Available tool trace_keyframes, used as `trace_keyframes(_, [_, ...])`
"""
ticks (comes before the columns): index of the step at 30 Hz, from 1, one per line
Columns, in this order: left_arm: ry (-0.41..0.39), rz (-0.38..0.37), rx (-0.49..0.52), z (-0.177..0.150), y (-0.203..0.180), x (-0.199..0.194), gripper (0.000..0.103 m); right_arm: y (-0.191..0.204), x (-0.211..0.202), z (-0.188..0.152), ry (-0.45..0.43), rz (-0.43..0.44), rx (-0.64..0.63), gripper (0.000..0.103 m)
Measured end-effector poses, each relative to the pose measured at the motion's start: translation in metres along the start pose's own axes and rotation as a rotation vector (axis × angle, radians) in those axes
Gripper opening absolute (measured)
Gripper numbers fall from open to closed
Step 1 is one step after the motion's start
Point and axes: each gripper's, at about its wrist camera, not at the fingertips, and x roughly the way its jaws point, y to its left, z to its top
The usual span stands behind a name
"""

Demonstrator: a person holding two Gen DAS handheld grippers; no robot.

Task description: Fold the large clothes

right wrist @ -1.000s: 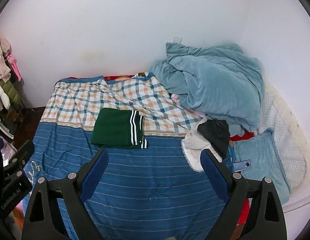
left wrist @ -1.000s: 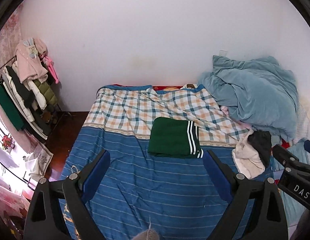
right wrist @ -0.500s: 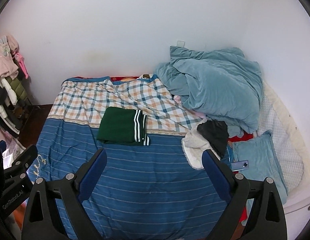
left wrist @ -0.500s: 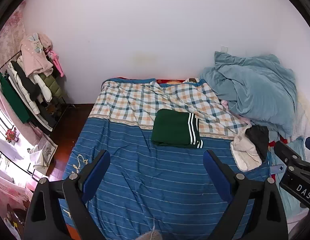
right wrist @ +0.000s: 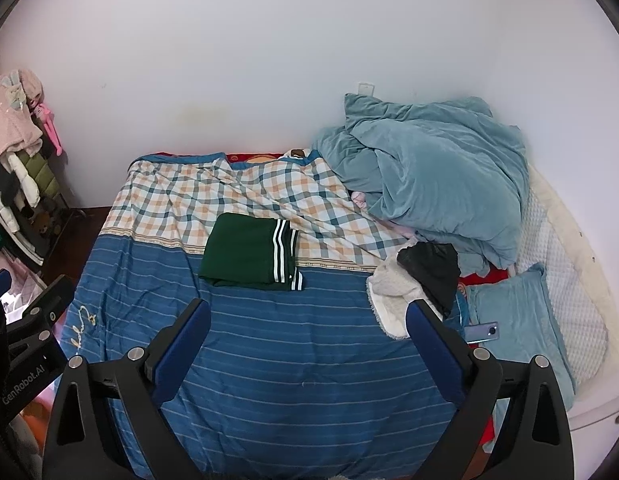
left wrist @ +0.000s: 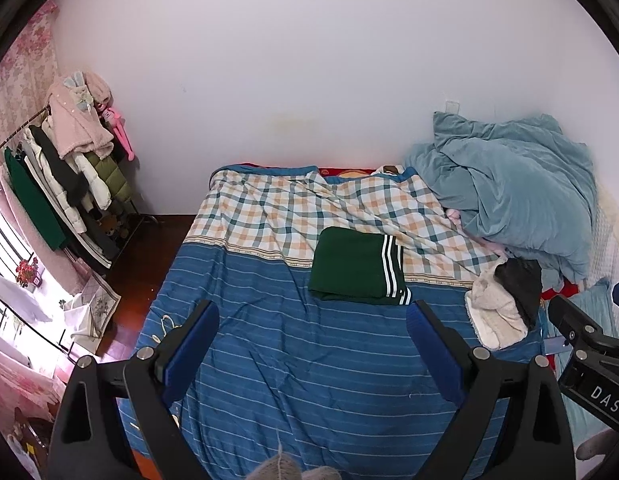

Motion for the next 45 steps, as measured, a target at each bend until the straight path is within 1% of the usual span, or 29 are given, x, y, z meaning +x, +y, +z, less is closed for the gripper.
trace_keyframes(10, [0.004,0.005,-0.002,0.001,0.001,-0.001,0.096,0.001,0.003,0.008,-0.003,0.009,-0.003,0.1])
trace_keyframes(23, [-0.011,0.003,-0.003,0.006,0.001,-0.006,0.097,0.001,0.002,0.014,-0.012,0.014,0.006,0.1])
trace_keyframes(45, [-0.035,0.0,0.002,0.01,-0.002,-0.011,0.097,0.002,0.002,0.016,-0.018,0.017,0.01,0.101])
